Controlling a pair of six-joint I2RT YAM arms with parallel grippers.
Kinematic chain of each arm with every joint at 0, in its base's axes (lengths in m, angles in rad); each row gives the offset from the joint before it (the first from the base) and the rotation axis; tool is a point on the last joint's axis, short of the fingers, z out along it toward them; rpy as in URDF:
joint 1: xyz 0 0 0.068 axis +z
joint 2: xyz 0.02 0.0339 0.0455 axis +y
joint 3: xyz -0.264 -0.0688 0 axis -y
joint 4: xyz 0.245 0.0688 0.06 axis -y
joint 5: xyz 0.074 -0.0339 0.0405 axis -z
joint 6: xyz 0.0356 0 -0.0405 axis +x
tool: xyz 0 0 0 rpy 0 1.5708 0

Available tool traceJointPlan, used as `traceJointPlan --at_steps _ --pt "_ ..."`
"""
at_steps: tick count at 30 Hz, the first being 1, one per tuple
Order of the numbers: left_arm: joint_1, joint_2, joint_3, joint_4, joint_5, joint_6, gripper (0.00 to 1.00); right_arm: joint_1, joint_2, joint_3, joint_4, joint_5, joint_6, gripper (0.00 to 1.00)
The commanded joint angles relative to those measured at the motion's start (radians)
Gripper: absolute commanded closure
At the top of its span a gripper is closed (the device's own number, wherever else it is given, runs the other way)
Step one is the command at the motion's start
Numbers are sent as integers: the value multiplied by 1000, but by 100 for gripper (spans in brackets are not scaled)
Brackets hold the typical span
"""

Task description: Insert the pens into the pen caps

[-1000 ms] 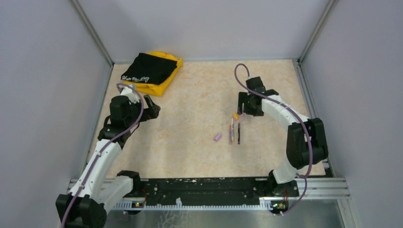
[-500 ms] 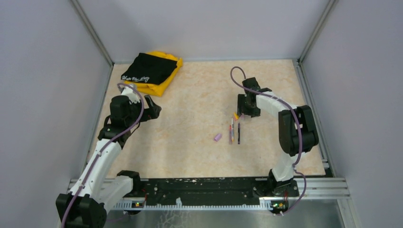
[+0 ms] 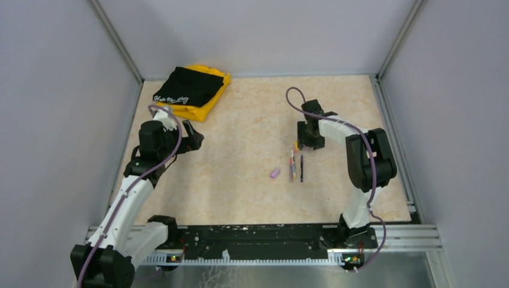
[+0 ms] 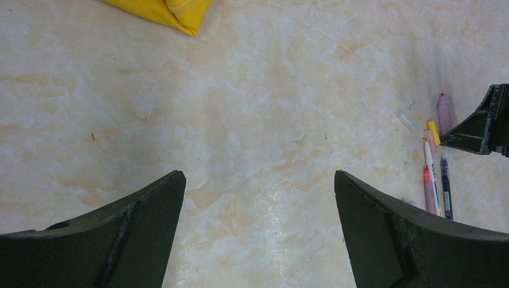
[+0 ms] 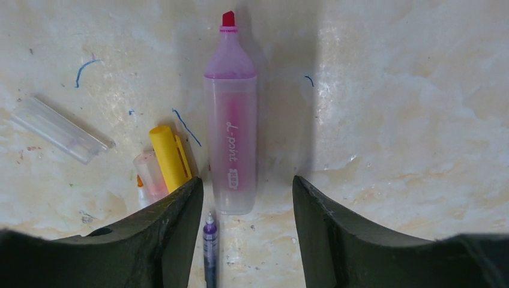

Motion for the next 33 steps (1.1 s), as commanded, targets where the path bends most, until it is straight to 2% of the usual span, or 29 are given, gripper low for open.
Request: traceJointPlan --at_steps 1,11,15,19,25,29,33 --pt "8 -1 16 27 14 10 1 17 21 52 27 24 -10 44" --pt "8 0 16 27 12 7 1 28 28 38 13 57 -14 61" --pt "10 6 15 27 13 2 1 28 -1 -2 34 31 -16 70" --pt "19 22 20 34 31 -23 1 28 -61 -53 59 38 -13 75" --pt "31 30 13 84 144 -72 1 29 -228 -142 137 26 -2 80" --pt "25 47 42 123 282 -132 1 28 -404 -241 253 -87 5 80" --pt "-44 43 75 172 284 -182 1 53 -587 -347 383 -153 59 78"
